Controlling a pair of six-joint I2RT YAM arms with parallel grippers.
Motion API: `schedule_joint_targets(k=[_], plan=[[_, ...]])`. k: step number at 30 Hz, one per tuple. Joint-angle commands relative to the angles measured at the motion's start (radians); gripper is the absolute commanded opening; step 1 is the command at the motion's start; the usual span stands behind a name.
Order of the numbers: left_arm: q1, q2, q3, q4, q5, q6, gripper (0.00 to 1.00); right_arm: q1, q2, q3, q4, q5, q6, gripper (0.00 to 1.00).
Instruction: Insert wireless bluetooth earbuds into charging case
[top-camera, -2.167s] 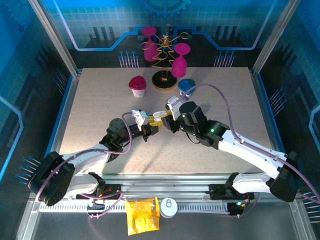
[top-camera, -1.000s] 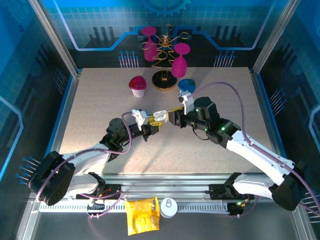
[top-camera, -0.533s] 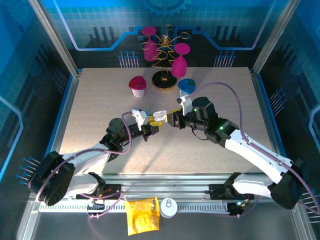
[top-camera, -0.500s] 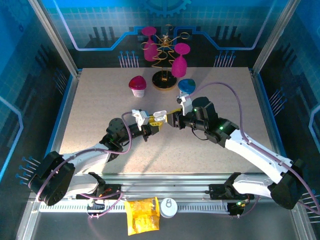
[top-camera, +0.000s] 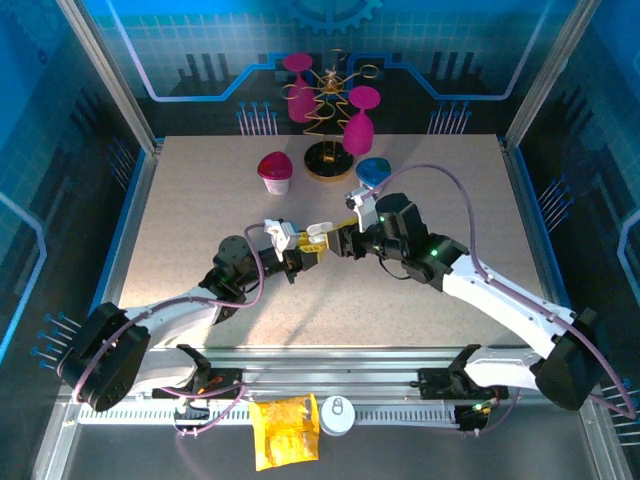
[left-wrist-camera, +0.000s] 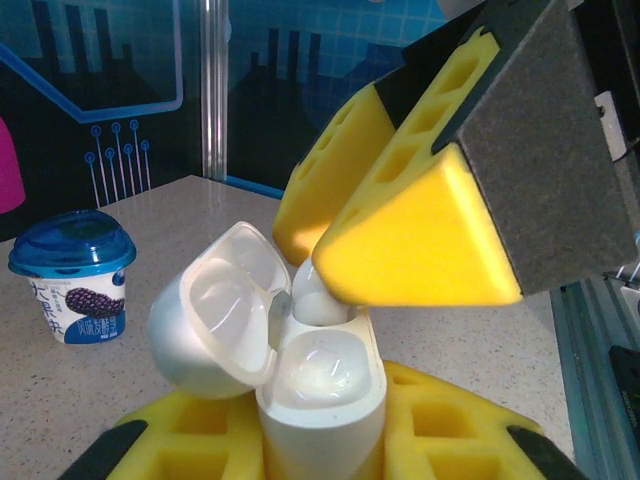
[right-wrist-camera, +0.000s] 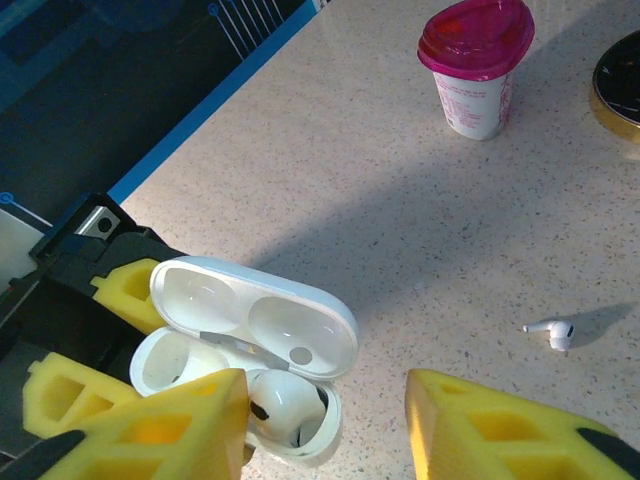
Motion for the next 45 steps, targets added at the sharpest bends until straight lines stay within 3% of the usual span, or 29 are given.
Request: schedule_joint_targets(k=[1,9,21,35,45], plan=[[0.0,-0.017,0.012,0.061,0.028,0.006,0.21,0.009,0.013,0.028,-0.026,0.047,-0.025,0.5],[0.0,-0.011,0.007,0.064,0.026,0.024,0.21,-0.043,-0.087,-0.031,0.069,-0.036,0.046,0.62],[0.001,-0.014,-0.004,0.123,0.051,0.015,0.21,-0.065,-0.027,-0.022,0.018,-0.067,0.042,0.61],[0.001,-0.007,-0.028,0.1,0.024,0.052,0.21,-0.161,-0.145,-0.112,0.139,-0.113,0.129,0.64],[0.002,-0.127,-0.064,0.009,-0.004,0.091,0.21,-0.2,0.069,-0.074,-0.012,0.065,0.178,0.6]])
